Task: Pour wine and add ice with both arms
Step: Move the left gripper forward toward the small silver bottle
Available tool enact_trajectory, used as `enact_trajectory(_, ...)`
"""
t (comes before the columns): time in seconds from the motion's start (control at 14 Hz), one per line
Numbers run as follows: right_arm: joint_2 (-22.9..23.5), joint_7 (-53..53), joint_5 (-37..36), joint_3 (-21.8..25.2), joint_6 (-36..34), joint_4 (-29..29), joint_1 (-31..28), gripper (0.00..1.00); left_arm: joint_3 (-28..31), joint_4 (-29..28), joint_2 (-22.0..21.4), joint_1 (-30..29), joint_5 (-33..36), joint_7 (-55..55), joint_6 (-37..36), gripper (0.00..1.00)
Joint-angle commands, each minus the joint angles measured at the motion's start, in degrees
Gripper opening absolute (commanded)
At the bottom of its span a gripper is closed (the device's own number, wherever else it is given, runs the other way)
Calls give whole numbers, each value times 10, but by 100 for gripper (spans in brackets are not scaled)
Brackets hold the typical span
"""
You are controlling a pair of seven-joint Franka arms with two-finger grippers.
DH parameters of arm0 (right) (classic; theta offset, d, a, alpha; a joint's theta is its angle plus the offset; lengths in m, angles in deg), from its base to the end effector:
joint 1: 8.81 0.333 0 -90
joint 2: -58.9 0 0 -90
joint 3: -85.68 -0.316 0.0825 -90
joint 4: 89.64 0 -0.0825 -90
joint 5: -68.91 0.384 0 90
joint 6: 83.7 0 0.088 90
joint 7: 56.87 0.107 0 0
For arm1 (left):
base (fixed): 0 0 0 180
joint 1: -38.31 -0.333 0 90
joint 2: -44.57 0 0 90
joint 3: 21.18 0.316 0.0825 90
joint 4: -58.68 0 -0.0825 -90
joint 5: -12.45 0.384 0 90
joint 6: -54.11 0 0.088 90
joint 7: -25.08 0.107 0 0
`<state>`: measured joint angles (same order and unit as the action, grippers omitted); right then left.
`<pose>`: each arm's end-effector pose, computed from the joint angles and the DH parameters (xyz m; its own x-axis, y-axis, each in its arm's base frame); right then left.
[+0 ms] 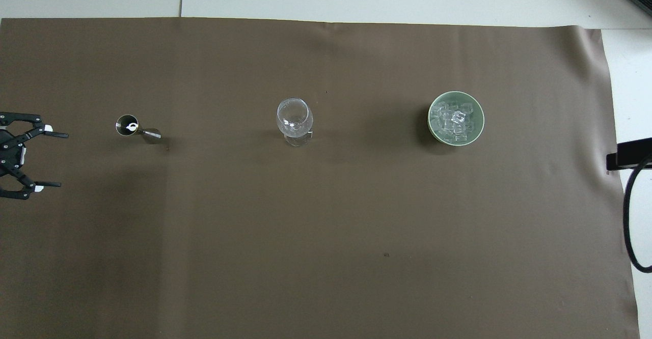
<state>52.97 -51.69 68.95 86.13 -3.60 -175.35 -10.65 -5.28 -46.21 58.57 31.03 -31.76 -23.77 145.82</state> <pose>0.5009 -0.0202 0.6986 0.9915 -0.1299 0.0054 -0.1298 -0.9915 -0.0020 0.5608 0.1513 0.3971 0.0769 0.6857 -0.7238 0.9963 -0.0802 0.0298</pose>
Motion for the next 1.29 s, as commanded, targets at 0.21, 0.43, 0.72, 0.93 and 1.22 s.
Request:
enact_trajectory(0.21,-10,3,12,3,12,-13,-1,100,-1,-21,22,-12,-58,-12,-8,100)
enact_trajectory(0.43,-10,3,12,3,12,-13,-1,100,-5,-15,68,-32,-97,-12,-9,100)
enact_trajectory(0.72,-10,3,12,3,11,-13,-1,100,-10,-13,97,-50,-131,-13,-12,100)
enact_trajectory(0.93,-10,3,12,3,12,-13,-1,100,-11,-16,121,-48,-175,-10,-7,100)
enact_trajectory(1.22,-10,3,12,3,11,-13,-1,100,-24,-19,135,-44,-220,-8,-2,100)
